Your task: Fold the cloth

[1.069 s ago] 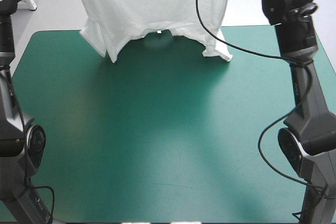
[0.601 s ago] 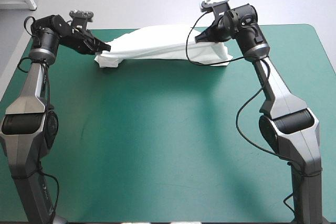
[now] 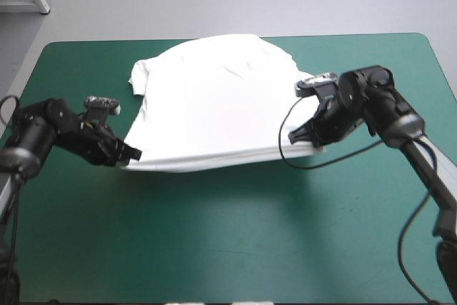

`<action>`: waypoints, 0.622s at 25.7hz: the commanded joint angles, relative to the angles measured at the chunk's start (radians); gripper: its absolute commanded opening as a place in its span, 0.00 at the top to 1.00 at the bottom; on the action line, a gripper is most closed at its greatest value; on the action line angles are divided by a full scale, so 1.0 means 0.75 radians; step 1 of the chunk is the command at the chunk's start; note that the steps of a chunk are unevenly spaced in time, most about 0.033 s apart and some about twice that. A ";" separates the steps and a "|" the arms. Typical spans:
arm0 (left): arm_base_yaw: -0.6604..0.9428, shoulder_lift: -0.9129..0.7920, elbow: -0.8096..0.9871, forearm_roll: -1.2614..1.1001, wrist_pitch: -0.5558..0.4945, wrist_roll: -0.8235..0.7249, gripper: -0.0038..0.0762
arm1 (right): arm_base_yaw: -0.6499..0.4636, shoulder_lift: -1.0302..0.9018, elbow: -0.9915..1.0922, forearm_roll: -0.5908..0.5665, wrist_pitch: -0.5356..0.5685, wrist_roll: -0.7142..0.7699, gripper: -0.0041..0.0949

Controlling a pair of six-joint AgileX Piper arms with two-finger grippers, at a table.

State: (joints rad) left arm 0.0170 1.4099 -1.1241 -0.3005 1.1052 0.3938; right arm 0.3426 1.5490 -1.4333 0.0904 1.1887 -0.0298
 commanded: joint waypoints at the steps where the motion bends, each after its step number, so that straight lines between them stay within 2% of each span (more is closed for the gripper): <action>1: 0.001 -0.330 0.175 0.050 0.020 -0.053 0.93 | -0.007 -0.286 0.240 0.025 -0.009 -0.016 0.98; 5: 0.001 -0.661 0.336 0.197 0.049 -0.172 0.93 | -0.007 -0.523 0.524 0.096 -0.009 -0.016 0.98; 9: 0.001 -0.839 0.380 0.307 0.213 -0.223 0.93 | -0.007 -0.630 0.713 0.155 -0.011 -0.009 0.98; 10: 0.001 -0.857 0.383 0.316 0.245 -0.223 0.93 | -0.007 -0.643 0.743 0.161 -0.011 -0.009 0.98; 16: 0.001 -0.815 0.480 0.252 0.241 -0.195 0.93 | -0.007 -0.672 0.824 0.239 -0.011 -0.081 0.96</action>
State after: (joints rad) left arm 0.0170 0.7720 -0.7614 -0.1751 1.2438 0.2314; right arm 0.3434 1.0682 -0.7994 0.3211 1.1721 -0.0497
